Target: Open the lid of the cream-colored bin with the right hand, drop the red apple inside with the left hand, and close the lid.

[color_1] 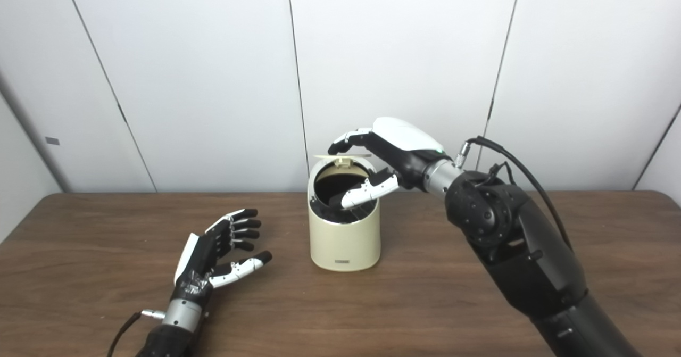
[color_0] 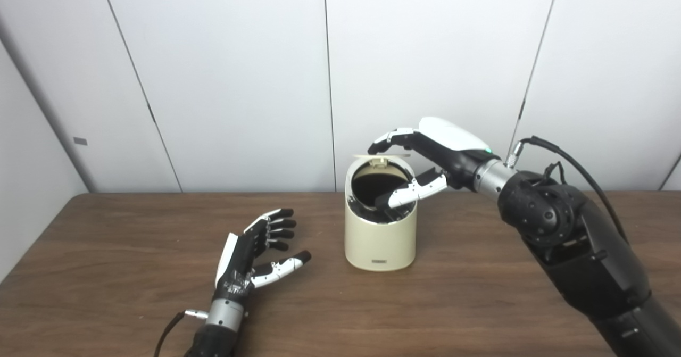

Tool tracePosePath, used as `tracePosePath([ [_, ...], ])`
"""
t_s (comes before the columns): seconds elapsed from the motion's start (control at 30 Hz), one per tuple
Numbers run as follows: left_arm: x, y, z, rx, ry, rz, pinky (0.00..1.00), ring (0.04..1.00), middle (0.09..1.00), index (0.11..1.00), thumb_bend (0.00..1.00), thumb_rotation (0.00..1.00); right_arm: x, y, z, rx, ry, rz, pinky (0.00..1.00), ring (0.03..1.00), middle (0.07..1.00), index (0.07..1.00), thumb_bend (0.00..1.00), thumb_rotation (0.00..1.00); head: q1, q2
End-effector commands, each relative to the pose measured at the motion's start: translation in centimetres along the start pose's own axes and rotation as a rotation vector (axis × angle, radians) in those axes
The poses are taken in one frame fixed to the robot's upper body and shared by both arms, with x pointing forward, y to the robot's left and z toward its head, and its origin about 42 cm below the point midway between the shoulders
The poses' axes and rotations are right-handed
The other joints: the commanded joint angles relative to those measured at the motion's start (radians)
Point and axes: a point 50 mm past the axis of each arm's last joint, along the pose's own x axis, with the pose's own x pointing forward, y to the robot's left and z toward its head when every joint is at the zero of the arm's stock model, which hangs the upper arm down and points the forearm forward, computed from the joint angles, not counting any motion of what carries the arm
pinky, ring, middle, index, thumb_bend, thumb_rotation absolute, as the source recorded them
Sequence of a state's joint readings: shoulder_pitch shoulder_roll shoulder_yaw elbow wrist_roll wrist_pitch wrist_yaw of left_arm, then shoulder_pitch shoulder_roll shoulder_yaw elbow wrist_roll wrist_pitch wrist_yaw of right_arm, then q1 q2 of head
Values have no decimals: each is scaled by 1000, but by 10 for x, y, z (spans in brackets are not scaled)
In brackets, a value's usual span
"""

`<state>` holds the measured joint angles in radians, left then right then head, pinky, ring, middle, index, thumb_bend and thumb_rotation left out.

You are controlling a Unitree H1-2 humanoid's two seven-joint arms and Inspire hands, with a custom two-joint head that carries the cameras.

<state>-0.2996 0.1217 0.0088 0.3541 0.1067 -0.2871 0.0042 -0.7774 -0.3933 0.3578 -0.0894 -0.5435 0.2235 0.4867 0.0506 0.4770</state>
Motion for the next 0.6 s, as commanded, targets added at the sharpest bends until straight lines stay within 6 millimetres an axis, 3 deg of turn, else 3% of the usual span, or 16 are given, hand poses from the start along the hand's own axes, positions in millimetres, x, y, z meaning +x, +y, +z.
tracePosePath([
  [0.0,-20,-14,-22,-25,89,2,621,696,731,786,713,104,-5,-26,14,-48,-86,-74,810,918,800,752,703,548,1,2],
  [0.57,-21,-11,-22,-25,109,9,619,692,728,786,716,104,-28,-7,19,-63,-140,-36,825,899,780,751,689,521,7,21],
])
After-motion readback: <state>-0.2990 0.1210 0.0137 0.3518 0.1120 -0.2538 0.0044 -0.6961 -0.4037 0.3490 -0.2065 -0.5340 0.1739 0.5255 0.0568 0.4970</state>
